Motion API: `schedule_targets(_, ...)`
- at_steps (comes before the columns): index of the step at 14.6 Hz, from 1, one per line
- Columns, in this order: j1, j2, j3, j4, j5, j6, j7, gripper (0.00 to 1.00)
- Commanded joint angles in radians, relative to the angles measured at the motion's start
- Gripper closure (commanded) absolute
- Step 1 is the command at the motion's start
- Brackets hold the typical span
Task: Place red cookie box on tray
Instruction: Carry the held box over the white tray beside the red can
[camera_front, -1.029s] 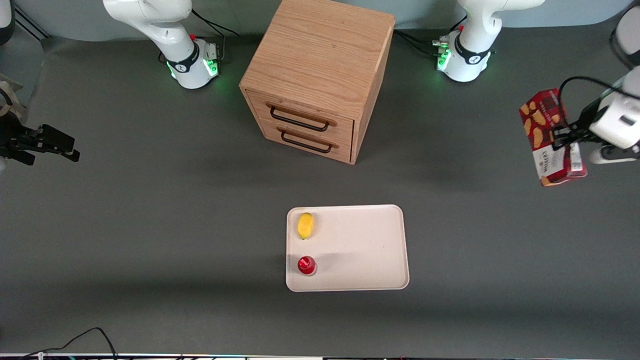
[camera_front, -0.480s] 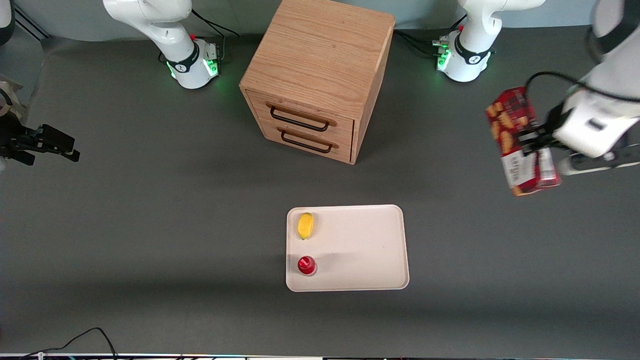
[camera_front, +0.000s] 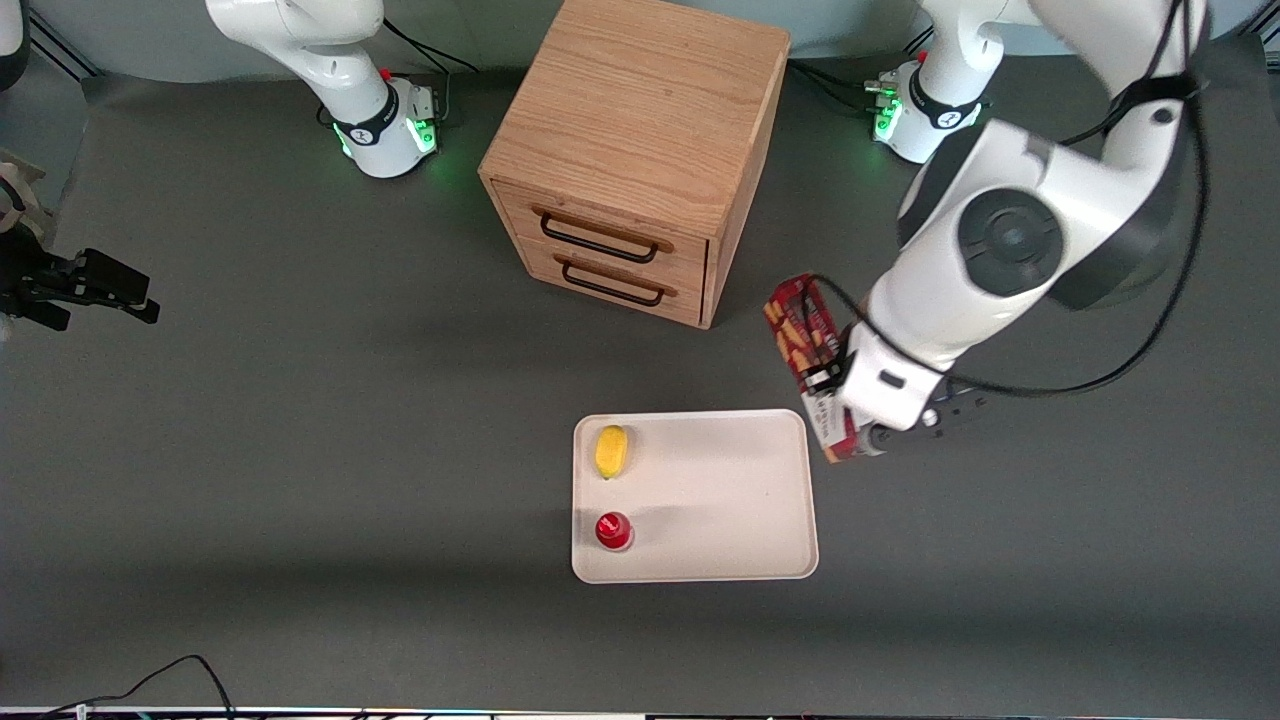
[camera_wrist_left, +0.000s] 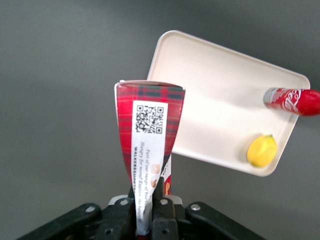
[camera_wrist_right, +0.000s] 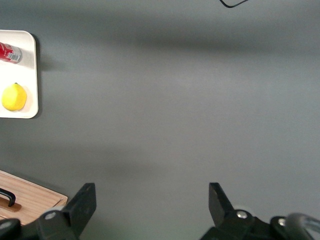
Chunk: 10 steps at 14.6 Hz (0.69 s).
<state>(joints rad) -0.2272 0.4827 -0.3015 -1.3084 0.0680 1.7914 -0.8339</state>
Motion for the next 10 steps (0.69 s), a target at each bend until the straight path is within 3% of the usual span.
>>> schedule_targets(1, -0.053, 0.118, 0.009, 0.061, 0.053, 0.103, -0.065, 1.0)
schedule_targets(5, -0.067, 0.209, 0.01, 0.029, 0.142, 0.267, -0.082, 1.0)
schedule_targets(10, -0.066, 0.241, 0.054, -0.165, 0.144, 0.57, -0.094, 1.0)
